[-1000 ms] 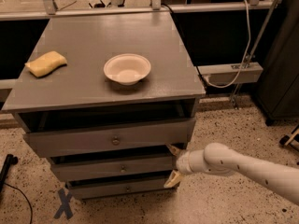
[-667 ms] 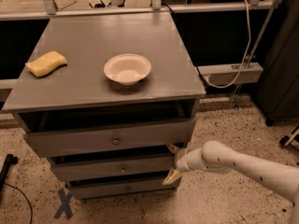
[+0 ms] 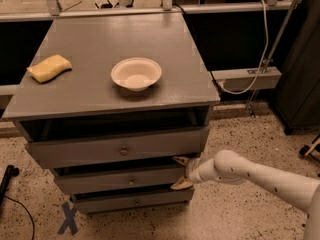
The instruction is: Open middle drawer
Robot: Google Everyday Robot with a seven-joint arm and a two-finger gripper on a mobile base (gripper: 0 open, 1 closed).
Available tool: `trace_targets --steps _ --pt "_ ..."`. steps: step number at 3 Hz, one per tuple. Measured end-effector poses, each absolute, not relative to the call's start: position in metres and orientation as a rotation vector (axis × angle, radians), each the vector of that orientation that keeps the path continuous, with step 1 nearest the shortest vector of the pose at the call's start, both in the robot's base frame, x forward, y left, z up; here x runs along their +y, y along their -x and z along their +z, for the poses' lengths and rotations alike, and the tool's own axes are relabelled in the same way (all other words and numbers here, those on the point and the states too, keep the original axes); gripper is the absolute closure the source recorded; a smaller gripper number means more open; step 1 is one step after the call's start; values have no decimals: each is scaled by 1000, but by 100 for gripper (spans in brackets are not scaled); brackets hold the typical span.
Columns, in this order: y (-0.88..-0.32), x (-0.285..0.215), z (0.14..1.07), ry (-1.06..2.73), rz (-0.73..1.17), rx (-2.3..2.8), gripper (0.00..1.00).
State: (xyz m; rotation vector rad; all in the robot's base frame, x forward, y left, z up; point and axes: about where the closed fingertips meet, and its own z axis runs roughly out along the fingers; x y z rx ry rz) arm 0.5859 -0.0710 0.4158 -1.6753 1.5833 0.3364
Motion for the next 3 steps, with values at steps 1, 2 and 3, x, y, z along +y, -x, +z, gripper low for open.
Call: trace_targets --steps 1,2,3 --pt "-585 -69 415 1676 340 1582 48" --pt "-585 -67 414 1678 345 1580 79" --pt "-579 -63 415 1687 351 1581 100"
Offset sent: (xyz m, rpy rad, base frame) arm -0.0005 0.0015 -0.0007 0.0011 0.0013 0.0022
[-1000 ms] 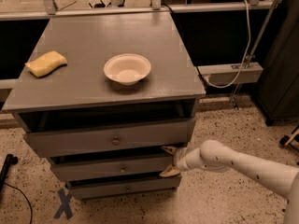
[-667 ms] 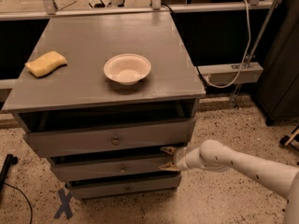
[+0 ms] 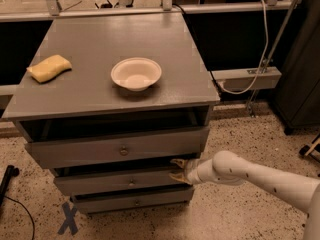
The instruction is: Open middle drawer
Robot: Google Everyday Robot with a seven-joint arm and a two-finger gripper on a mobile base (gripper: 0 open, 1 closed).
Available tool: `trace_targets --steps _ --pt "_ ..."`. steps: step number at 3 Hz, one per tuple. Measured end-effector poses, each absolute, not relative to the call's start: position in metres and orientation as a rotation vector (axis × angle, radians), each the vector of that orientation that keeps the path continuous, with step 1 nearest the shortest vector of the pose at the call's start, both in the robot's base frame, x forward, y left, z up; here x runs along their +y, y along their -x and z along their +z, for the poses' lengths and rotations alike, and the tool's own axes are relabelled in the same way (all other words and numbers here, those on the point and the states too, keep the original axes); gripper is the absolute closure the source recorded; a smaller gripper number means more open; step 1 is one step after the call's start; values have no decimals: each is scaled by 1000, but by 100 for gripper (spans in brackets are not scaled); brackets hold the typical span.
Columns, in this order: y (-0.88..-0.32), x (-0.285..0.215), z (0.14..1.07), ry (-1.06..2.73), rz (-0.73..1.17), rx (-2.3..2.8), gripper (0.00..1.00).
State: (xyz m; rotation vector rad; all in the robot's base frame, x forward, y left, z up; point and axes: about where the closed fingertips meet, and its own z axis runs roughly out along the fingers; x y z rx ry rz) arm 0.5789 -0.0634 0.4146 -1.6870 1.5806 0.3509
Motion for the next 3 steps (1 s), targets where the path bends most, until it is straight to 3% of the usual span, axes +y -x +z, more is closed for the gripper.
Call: trace_targets --steps 3 --pt "-564 -67 421 1676 364 1593 100"
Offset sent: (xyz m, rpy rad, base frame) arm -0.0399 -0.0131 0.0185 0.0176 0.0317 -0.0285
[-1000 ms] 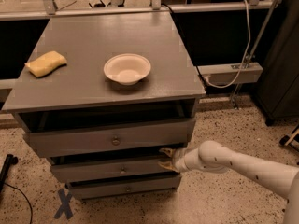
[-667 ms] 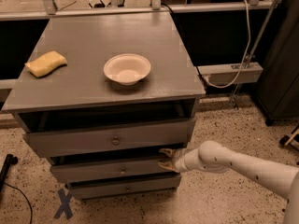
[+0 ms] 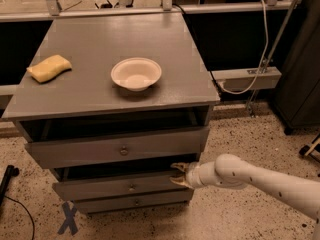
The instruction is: Open middle drawer
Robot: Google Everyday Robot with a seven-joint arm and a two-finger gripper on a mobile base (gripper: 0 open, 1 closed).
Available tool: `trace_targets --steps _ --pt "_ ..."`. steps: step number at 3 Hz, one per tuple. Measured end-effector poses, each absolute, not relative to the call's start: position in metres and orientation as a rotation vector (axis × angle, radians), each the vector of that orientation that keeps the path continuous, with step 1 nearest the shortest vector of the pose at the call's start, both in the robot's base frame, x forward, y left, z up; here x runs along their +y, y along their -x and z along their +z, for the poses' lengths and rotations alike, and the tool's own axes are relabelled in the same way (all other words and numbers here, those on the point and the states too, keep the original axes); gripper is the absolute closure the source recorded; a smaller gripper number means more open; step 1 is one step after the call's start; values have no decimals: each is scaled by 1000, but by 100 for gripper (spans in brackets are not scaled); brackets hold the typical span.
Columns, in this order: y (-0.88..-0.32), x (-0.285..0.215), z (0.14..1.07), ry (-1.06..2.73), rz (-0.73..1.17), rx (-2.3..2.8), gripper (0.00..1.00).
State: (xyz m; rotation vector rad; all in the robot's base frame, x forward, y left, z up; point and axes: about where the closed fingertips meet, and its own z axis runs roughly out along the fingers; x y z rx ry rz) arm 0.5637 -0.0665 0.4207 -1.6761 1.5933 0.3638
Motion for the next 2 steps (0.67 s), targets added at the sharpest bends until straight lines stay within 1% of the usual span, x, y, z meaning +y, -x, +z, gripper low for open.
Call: trace_targets --steps 2 --pt "-533 -75 429 1651 381 1629 100"
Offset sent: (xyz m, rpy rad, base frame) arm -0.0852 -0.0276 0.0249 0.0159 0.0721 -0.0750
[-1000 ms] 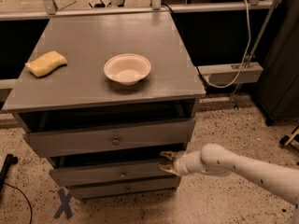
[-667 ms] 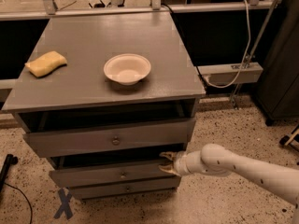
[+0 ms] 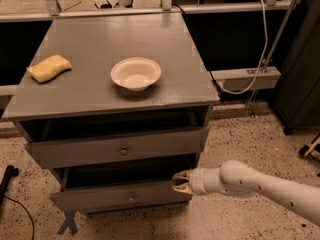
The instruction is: Open middle drawer
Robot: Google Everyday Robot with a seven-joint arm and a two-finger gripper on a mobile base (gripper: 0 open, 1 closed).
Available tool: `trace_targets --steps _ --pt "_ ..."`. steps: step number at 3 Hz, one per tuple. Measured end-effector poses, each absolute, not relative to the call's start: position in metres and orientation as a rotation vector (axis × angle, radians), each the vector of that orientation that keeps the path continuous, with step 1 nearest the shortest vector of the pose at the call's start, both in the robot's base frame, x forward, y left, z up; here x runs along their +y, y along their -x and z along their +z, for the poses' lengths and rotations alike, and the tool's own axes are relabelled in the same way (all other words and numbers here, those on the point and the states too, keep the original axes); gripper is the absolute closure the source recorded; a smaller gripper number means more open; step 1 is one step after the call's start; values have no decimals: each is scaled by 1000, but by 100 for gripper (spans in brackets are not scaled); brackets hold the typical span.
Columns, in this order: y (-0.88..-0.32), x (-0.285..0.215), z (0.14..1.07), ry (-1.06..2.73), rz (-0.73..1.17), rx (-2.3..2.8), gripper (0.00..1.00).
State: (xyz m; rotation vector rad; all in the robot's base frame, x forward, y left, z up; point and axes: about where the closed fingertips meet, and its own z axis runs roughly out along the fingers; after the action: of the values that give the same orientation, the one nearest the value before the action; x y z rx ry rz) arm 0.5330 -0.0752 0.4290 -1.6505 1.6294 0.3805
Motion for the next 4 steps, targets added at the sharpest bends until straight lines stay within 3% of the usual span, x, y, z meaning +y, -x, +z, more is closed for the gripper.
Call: trace_targets --steps 2,3,4 --pt "-517 -80 435 1630 384 1641 100" --pt "-517 -80 435 1630 384 1641 85" --pt "-505 -85 437 1606 388 1657 54"
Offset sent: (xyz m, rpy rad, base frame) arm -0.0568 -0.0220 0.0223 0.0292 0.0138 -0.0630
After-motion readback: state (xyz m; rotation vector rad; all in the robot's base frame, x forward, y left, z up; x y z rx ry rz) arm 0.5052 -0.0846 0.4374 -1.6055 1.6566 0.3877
